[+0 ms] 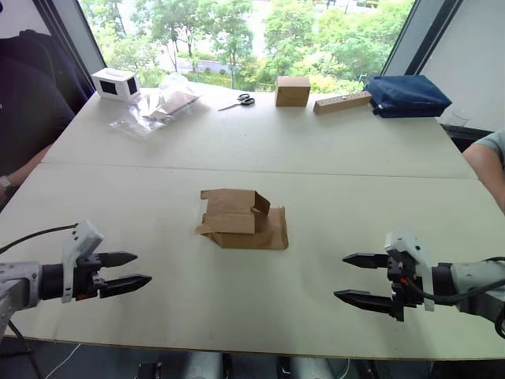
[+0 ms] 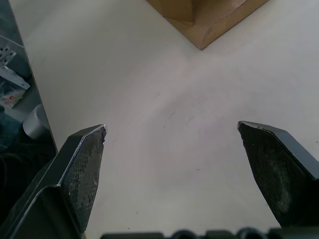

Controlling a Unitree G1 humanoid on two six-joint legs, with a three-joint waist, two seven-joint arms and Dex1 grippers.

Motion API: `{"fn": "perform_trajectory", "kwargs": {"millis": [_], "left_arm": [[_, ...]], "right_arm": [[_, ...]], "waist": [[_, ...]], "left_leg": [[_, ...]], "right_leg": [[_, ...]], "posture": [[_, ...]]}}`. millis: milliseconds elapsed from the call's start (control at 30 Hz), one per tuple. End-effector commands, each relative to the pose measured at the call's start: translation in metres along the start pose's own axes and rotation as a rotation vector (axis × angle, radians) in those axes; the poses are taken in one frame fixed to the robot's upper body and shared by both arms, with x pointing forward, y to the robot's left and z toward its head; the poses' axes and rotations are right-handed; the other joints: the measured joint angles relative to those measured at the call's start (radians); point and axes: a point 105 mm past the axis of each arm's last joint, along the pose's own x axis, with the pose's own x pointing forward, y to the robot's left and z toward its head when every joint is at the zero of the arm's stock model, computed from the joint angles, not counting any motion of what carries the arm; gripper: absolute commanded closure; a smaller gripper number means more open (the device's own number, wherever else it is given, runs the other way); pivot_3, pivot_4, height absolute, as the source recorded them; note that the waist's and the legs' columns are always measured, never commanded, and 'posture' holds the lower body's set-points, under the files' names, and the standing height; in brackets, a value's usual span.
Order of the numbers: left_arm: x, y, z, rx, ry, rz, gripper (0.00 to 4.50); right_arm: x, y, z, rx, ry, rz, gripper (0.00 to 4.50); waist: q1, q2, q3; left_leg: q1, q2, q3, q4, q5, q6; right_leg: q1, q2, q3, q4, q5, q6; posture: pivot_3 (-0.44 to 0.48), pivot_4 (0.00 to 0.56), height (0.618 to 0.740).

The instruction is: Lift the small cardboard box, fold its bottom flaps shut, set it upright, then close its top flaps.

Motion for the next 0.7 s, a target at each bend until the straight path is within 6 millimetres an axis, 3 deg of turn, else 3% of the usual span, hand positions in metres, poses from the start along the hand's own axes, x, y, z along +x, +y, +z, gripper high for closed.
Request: {"fn": "perform_trajectory", "kwargs": {"millis": [33,367,500,700], "left_arm": [[-0.004,0.001,0.009,0.027,-0.026,0.0,0.0],[-0.003,0.008,0.015,0.04,-0.046,0.04,0.0],[-0.003,0.009,0.018,0.042,-0.053,0.038,0.0],[0.001,0.022,0.019,0.051,-0.04,0.148,0.0]], "right_arm": [[-0.001,0.001,0.007,-0.037,-0.011,0.0,0.03],[0.006,-0.012,0.006,-0.13,-0.012,-0.092,0.03],[0.006,-0.01,0.01,-0.11,-0.045,-0.068,0.03],[0.005,-0.016,0.002,-0.091,0.002,-0.106,0.03]], "waist": [[0.0,0.0,0.0],[0.0,0.0,0.0],[0.0,0.0,0.0],[0.001,0.0,0.0]], "left_leg": [[0.0,0.0,0.0,0.0,0.0,0.0],[0.0,0.0,0.0,0.0,0.0,0.0],[0.0,0.0,0.0,0.0,0.0,0.0],[0.001,0.0,0.0,0.0,0.0,0.0]], "right_leg": [[0.0,0.0,0.0,0.0,0.0,0.0],[0.0,0.0,0.0,0.0,0.0,0.0],[0.0,0.001,0.0,0.0,0.0,0.0],[0.001,0.001,0.0,0.0,0.0,0.0]], "posture": [[0.0,0.15,0.74],[0.0,0.15,0.74],[0.0,0.15,0.74],[0.0,0.15,0.74]]}}
